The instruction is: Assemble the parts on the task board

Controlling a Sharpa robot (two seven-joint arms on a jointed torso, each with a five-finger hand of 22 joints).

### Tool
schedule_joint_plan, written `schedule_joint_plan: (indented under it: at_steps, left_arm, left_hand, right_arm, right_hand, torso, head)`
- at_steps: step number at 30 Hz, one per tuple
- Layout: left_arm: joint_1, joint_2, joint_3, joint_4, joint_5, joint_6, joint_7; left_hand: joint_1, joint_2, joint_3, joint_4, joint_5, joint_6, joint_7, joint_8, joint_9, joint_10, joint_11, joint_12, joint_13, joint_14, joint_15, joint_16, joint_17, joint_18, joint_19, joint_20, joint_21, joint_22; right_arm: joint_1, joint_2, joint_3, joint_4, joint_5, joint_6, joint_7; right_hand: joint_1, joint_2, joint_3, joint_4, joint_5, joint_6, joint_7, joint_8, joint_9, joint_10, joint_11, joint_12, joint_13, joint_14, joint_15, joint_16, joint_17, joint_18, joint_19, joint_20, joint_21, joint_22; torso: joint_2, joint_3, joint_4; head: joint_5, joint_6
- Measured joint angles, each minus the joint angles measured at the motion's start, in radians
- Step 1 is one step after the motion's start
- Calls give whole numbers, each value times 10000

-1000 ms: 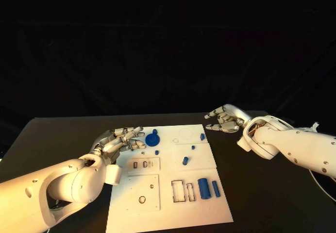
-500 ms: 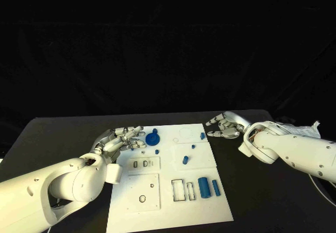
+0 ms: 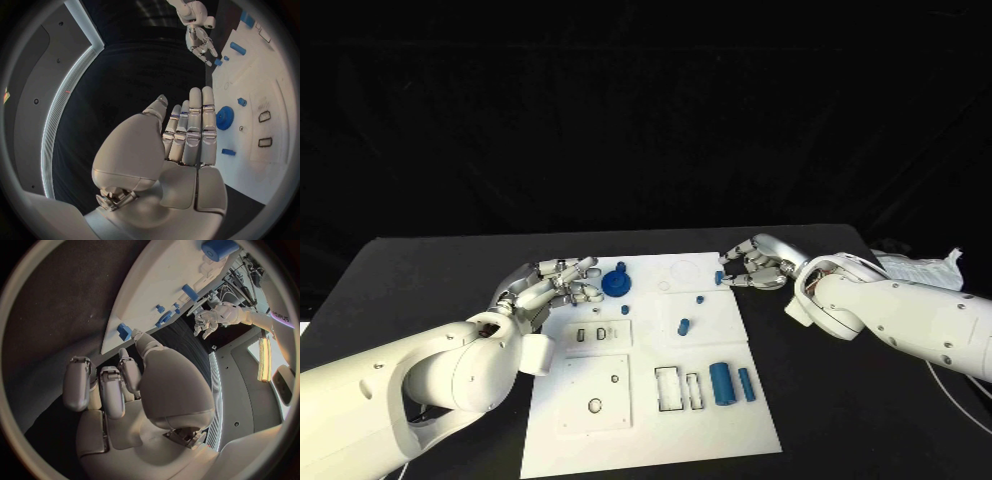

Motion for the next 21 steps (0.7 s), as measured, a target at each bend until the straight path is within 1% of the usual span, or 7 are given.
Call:
schedule_joint_plan:
  at_steps: [4, 5, 10, 12, 14, 15, 21]
  left_arm:
    - [0, 1, 0, 3, -1, 1, 0]
    - [0, 1, 0, 4, -2, 1, 0]
    - [-1, 7, 0, 10, -4, 3, 0]
    - [-1, 7, 0, 11, -4, 3, 0]
    - [-1, 8, 0, 11, -4, 3, 0]
    - [-1, 9, 0, 11, -4, 3, 0]
    - [-2, 15, 0, 11, -5, 3, 0]
  left_hand:
    - [0, 0, 0, 0, 0, 0, 0, 0, 0, 0, 0, 0, 0, 0, 0, 0, 8, 0, 0, 0, 0, 0]
    - [0, 0, 0, 0, 0, 0, 0, 0, 0, 0, 0, 0, 0, 0, 0, 0, 9, 0, 0, 0, 0, 0]
    - [0, 0, 0, 0, 0, 0, 0, 0, 0, 0, 0, 0, 0, 0, 0, 0, 9, 0, 0, 0, 0, -1]
    - [0, 0, 0, 0, 0, 0, 0, 0, 0, 0, 0, 0, 0, 0, 0, 38, 8, 0, 0, 0, 0, -1]
    - [0, 0, 0, 0, 0, 0, 0, 0, 0, 0, 0, 0, 0, 0, 0, 38, 8, -1, 0, 0, 0, -1]
    - [0, 0, 0, 0, 0, 0, 0, 0, 0, 0, 0, 0, 0, 0, 0, 38, 8, 0, 0, 0, 0, -1]
    - [0, 0, 0, 0, 0, 0, 0, 0, 0, 0, 0, 0, 0, 0, 0, 38, 22, 0, 0, 0, 0, 10]
  right_arm:
    - [-28, 74, 1, -77, -26, 1, -7]
    - [-35, 96, 1, -104, -36, 2, -10]
    - [-70, 202, 1, -218, -101, 2, -22]
    - [-79, 228, 1, -256, -132, 2, -24]
    - [-84, 246, 1, -276, -160, 2, -26]
    - [-86, 261, 1, -292, -179, 3, -26]
    - [-96, 318, 2, -325, -252, 24, -26]
  right_hand:
    - [6, 7, 17, -17, 0, 43, 23, 0, 12, 0, 0, 41, -1, 0, 0, 0, 0, -1, 37, -37, 40, 25]
    - [66, 66, 44, -44, 0, 81, -10, 25, 12, 0, 0, 66, 1, 0, 0, 0, 0, -1, 37, -37, 40, 35]
    - [118, 118, 71, -124, -96, 236, 8, 79, 37, 38, -36, 66, 1, 0, 0, 0, -1, 0, 37, -37, 40, 60]
    - [171, 172, 73, -127, -116, 305, -19, 117, 48, 37, -36, 116, 1, 0, 0, 0, -1, 0, 37, -37, 40, 75]
    - [171, 172, 112, -166, -116, 443, -36, 123, 65, 74, -71, 116, 2, 0, 0, 0, -1, 0, 40, -40, 66, 89]
    - [171, 171, 112, -166, -154, 453, -29, 156, 65, 74, -71, 143, 1, 0, 0, 17, -1, 0, 72, -72, 78, 99]
    - [173, 174, 112, -166, -208, 550, -54, 156, 75, 107, -38, 182, 2, 0, 0, 40, -2, -1, 72, -72, 77, 123]
  torso:
    - [0, 0, -6]
    - [0, 0, -7]
    - [-1, 2, -3]
    - [-1, 4, -2]
    - [-2, 4, -3]
    - [-2, 4, -4]
    - [-2, 5, -7]
  head:
    - [6, -5]
    - [6, -8]
    - [5, -35]
    - [5, -41]
    - [7, -49]
    - [13, -52]
    - [35, -83]
